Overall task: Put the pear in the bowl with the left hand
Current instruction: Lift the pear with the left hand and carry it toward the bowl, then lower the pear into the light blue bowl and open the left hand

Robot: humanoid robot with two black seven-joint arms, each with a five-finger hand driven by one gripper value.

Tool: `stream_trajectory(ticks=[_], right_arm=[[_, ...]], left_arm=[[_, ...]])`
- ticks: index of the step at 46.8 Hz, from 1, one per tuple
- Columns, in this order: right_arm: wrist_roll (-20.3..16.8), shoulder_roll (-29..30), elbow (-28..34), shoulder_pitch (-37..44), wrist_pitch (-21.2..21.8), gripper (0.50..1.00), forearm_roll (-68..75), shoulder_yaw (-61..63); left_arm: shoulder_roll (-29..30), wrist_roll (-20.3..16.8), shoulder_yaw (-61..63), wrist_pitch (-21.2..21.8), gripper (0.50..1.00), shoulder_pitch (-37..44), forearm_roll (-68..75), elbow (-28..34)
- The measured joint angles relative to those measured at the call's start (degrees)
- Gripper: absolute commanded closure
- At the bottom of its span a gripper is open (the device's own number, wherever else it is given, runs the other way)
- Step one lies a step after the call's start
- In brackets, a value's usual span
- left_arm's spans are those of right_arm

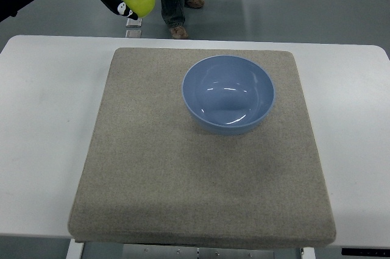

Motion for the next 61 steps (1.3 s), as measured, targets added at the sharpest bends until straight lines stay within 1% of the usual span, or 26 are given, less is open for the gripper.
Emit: stream_trajectory(ticks=[12,23,32,39,45,53,61], right_arm=[[0.0,0.0,0.0,0.0,0.0,0.574,0.0,0.0],[0.0,0.0,0.0,0.0,0.0,0.574,0.0,0.0],[0.0,0.0,0.0,0.0,0.0,0.574,0.0,0.0],[0.0,0.0,0.0,0.0,0.0,0.574,0.0,0.0],[0.0,0.0,0.0,0.0,0.0,0.574,0.0,0.0],[0.0,0.0,0.0,0.0,0.0,0.574,0.0,0.0],[0.0,0.0,0.0,0.0,0.0,0.574,0.0,0.0]], left_arm=[[-0.6,0.0,-2.5,-0.9,1.0,-1.6,0.0,-3.1],[-2.4,0.0,-2.4,-1.5,1.0,-2.2,0.2,-8.0],[-2.8,0.0,-2.4,-2.1,1.0,-2.3,0.6,-12.7],[-4.8,0.0,-2.3,-2.1,1.0,-1.8,0.7,-14.8],[-5.2,0.0,-2.0,-2.2,1.0,-1.3,0.8,-16.9],[-7.6,0.1,-1.7,-2.1,1.0,-0.7,1.2,-17.4],[-8.0,0.1,-1.6,-1.9,1.0,0.7,1.4,-16.8]])
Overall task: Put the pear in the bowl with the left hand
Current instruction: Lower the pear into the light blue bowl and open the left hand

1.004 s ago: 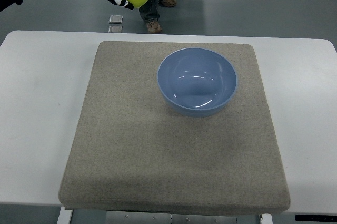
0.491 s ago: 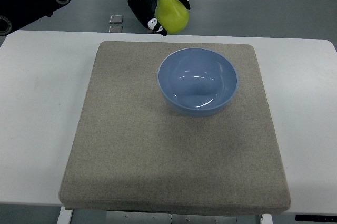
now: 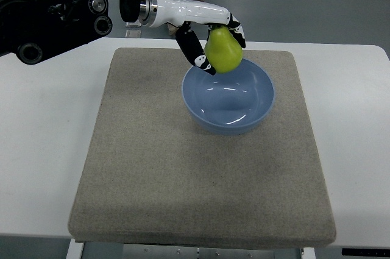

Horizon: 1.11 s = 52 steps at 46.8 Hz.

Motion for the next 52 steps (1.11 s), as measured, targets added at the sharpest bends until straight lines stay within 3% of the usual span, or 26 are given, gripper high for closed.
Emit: stream_trajectory(ticks=[19,35,38,42,45,48,52], right_arm=[[0.0,0.0,0.0,0.0,0.0,0.574,0.0,0.0],[0.0,0.0,0.0,0.0,0.0,0.574,0.0,0.0],[0.0,0.0,0.0,0.0,0.0,0.574,0.0,0.0],[0.0,0.0,0.0,0.0,0.0,0.574,0.0,0.0],[0.0,0.0,0.0,0.0,0.0,0.574,0.0,0.0],[0.0,0.0,0.0,0.0,0.0,0.574,0.0,0.0],[0.0,0.0,0.0,0.0,0.0,0.574,0.0,0.0]], left_arm=[[-5.0,0.0,0.2,1.2,1.0,6.7,3.8,4.5],[-7.9,0.0,0.2,5.3,0.997,9.6,5.1,5.3],[-8.6,0.0,0.2,5.4,0.939,9.8,5.2,5.3],[-8.8,0.0,0.2,5.5,0.727,9.8,5.2,5.3],[-8.8,0.0,0.2,5.5,0.637,9.8,5.3,5.3],[-8.8,0.0,0.2,5.5,0.577,9.7,5.3,5.3],[-8.8,0.0,0.3,5.5,0.54,9.6,5.3,5.3]])
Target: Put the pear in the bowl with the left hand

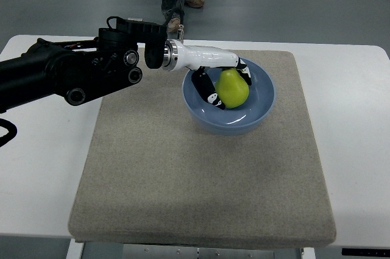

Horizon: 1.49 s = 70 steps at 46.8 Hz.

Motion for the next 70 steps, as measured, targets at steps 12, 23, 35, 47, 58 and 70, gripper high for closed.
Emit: stream_trajectory(ticks=[12,23,35,47,58,70], right_arm=[[0.0,0.0,0.0,0.0,0.0,0.574,0.0,0.0],[0.0,0.0,0.0,0.0,0.0,0.574,0.0,0.0],[0.0,0.0,0.0,0.0,0.0,0.574,0.0,0.0],[0.0,0.0,0.0,0.0,0.0,0.574,0.0,0.0],[0.0,0.0,0.0,0.0,0.0,0.574,0.0,0.0],[0.0,0.0,0.0,0.0,0.0,0.574,0.0,0.0]], left_arm=[[0.3,0.0,0.0,-0.2,0.506,-0.1,-0.2,0.0],[0.8,0.1,-1.4,-0.2,0.506,-0.5,-1.7,0.4],[1.0,0.1,-5.8,0.0,0.504,-0.4,-7.6,3.2],[2.2,0.0,-9.0,0.0,0.504,-0.3,-28.2,9.0],[5.2,0.1,-10.7,0.0,0.504,0.2,-43.3,11.9],[9.8,0.5,-14.6,-0.8,0.504,2.7,-55.6,12.5]])
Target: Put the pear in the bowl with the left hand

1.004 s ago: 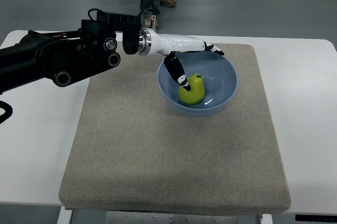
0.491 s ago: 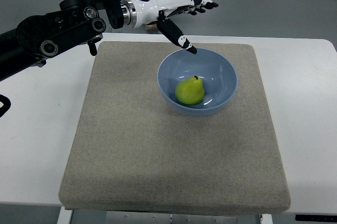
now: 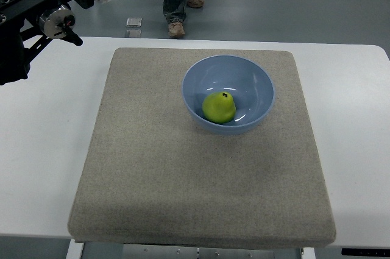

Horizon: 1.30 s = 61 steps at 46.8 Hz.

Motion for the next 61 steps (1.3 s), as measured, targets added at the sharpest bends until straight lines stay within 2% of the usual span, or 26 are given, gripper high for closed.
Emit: stream_trajectory(ticks=[16,22,28,35,43,61], right_arm=[[0.0,0.0,0.0,0.0,0.0,0.574,0.0,0.0],[0.0,0.0,0.0,0.0,0.0,0.574,0.0,0.0],[0.0,0.0,0.0,0.0,0.0,0.574,0.0,0.0],[0.0,0.0,0.0,0.0,0.0,0.574,0.0,0.0],[0.0,0.0,0.0,0.0,0.0,0.574,0.0,0.0],[0.0,0.0,0.0,0.0,0.0,0.574,0.0,0.0]], left_arm=[[5.9,2.6,-5.1,-6.8,0.504,6.5,-14.6,1.1],[6.4,5.0,-5.6,-8.5,0.504,8.5,-19.8,3.0],[6.5,5.8,-5.8,-9.6,0.504,9.8,-23.6,5.2],[6.4,10.3,-5.7,-13.3,0.504,11.5,-31.1,6.8],[5.8,13.3,-5.6,-13.8,0.504,13.1,-37.7,7.8],[1.6,13.4,-5.6,-13.9,0.504,16.0,-37.6,13.3]])
